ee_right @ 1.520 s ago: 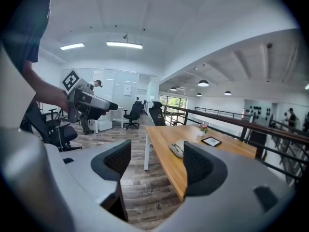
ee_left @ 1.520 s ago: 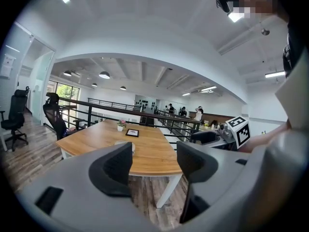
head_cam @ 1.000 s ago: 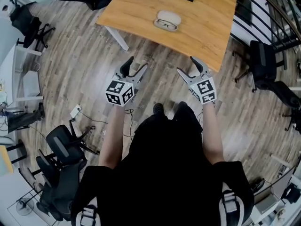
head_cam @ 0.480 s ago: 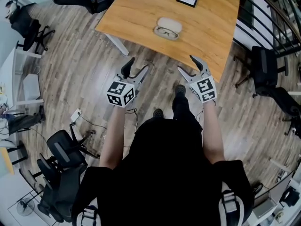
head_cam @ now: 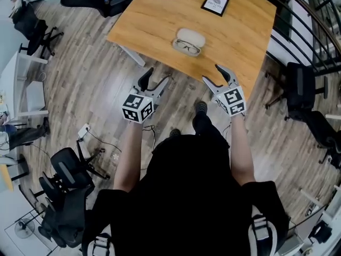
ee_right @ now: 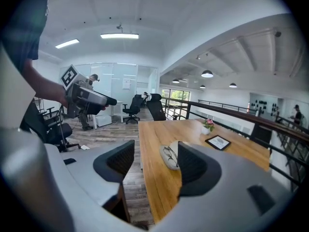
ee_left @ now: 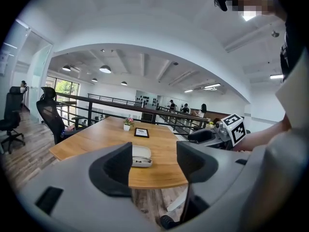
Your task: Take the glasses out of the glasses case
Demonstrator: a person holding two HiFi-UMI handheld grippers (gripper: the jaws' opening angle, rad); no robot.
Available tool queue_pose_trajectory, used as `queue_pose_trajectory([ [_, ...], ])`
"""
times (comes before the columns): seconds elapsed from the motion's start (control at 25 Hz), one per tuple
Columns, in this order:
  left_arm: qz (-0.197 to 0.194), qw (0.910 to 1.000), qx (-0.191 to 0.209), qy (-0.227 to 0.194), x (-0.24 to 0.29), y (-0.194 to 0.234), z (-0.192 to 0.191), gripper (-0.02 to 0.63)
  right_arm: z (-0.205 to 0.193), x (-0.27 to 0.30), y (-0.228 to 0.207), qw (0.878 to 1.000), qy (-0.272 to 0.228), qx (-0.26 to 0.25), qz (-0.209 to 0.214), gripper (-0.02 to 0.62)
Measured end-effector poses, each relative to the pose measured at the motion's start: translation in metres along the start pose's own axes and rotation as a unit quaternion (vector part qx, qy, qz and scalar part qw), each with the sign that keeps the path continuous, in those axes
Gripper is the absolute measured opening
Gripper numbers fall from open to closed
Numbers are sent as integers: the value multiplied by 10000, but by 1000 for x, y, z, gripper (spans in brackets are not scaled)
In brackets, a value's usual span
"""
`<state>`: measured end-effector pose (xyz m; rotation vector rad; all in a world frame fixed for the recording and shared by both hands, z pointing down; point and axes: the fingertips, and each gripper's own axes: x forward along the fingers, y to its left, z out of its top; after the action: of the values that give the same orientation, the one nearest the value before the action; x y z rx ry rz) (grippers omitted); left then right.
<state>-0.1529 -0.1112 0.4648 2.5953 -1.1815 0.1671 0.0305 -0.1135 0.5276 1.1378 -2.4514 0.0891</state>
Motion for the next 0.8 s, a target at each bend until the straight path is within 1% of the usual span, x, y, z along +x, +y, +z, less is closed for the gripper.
queue_pose_trajectory([
  [0.2, 176, 9998, -20, -74, 19, 7, 10, 288, -4, 26, -21, 9995, -11, 55, 327, 285],
  [0.4, 290, 9996, -49, 8, 45, 13, 10, 289, -1, 55, -37, 9973, 105, -177, 708, 284],
  [0.56, 558, 9983, -158, -39, 63, 20, 14, 289, -2, 71, -51, 9941, 168, -270, 1038, 276],
  [0.68, 743, 9969, -211, -116, 78, 29, 21, 289, -1, 83, -66, 9920, 189, -350, 1198, 274],
  [0.8, 873, 9958, -237, -124, 91, 35, 23, 289, -9, 92, -78, 9895, 280, -355, 1374, 265],
])
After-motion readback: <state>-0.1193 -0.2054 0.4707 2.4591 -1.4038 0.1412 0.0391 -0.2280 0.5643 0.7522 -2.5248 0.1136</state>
